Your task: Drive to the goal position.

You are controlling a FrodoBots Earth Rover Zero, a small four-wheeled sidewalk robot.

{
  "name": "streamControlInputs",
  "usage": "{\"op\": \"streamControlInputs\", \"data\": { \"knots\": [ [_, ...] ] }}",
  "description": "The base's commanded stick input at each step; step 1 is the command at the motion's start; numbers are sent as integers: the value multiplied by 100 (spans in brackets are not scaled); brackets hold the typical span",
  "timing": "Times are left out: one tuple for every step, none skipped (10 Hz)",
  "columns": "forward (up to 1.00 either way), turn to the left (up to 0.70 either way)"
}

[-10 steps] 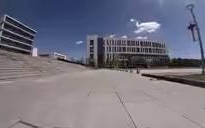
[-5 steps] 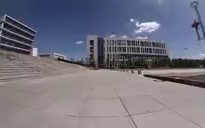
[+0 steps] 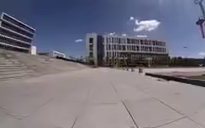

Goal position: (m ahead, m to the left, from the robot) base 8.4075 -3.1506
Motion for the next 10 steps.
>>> {"op": "streamControlInputs", "data": {
  "knots": [
    [70, 1],
    [70, 1],
    [70, 1],
    [70, 1],
    [70, 1],
    [70, 1],
    [70, 1],
    [70, 1],
    [70, 1],
    [70, 1]
  ]
}}
